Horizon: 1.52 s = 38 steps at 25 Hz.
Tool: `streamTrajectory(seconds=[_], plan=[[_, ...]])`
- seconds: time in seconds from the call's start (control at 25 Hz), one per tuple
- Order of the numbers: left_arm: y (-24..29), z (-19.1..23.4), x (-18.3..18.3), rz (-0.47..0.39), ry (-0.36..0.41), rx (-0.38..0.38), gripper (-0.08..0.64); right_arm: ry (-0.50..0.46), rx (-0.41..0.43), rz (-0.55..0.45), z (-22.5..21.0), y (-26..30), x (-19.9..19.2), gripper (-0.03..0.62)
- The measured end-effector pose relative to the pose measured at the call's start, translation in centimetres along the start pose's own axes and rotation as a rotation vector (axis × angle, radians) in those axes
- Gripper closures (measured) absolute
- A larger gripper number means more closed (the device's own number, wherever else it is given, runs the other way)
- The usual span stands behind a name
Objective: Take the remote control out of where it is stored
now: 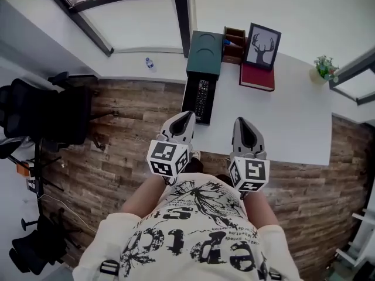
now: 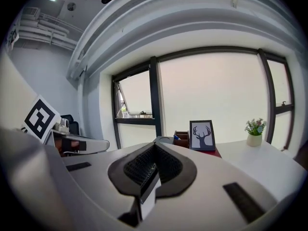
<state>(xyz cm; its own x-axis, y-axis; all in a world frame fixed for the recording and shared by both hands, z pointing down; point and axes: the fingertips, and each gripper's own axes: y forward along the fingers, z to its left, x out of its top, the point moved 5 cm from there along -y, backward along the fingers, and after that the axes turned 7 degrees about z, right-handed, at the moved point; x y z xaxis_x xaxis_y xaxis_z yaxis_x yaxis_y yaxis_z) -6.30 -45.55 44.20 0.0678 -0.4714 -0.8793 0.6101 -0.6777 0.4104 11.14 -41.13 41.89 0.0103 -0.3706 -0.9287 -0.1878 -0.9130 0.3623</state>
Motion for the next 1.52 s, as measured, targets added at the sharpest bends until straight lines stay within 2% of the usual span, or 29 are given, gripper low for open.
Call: streamTrajectory(seconds=[0.2, 0.4, 0.56, 0.88, 1.0, 1.32, 1.52], plan=[[3.8, 2.5, -1.1, 0.095, -0.063, -0.049, 0.549, 0.013, 0.0, 0.072, 0.1, 4.1, -0.9, 0.591], [7.5, 3.8, -3.1, 0.209, -0.1, -0.022, 0.547, 0.025, 0.041, 0.142, -1.1, 7.7, -2.0, 0.591], [10.3, 4.2, -4.6, 0.296, -0.13, -0.001, 0.453, 0.025, 0.089, 0.194, -2.2, 10.2, -2.9, 0.591], [15.9, 4.8, -7.4, 0.518, -0.079, 0.059, 0.326, 0.037, 0.17, 0.286, -4.3, 13.4, -5.1, 0.591], [17.5, 5.2, -8.3, 0.574, -0.08, 0.092, 0.285, 0.05, 0.186, 0.316, -5.2, 14.0, -5.9, 0.591], [19.6, 6.5, -10.4, 0.675, -0.126, 0.175, 0.278, 0.078, 0.206, 0.346, -8.0, 15.9, -6.4, 0.591], [20.4, 6.6, -11.6, 0.737, -0.073, 0.222, 0.278, 0.099, 0.208, 0.354, -9.3, 16.9, -6.3, 0.591]])
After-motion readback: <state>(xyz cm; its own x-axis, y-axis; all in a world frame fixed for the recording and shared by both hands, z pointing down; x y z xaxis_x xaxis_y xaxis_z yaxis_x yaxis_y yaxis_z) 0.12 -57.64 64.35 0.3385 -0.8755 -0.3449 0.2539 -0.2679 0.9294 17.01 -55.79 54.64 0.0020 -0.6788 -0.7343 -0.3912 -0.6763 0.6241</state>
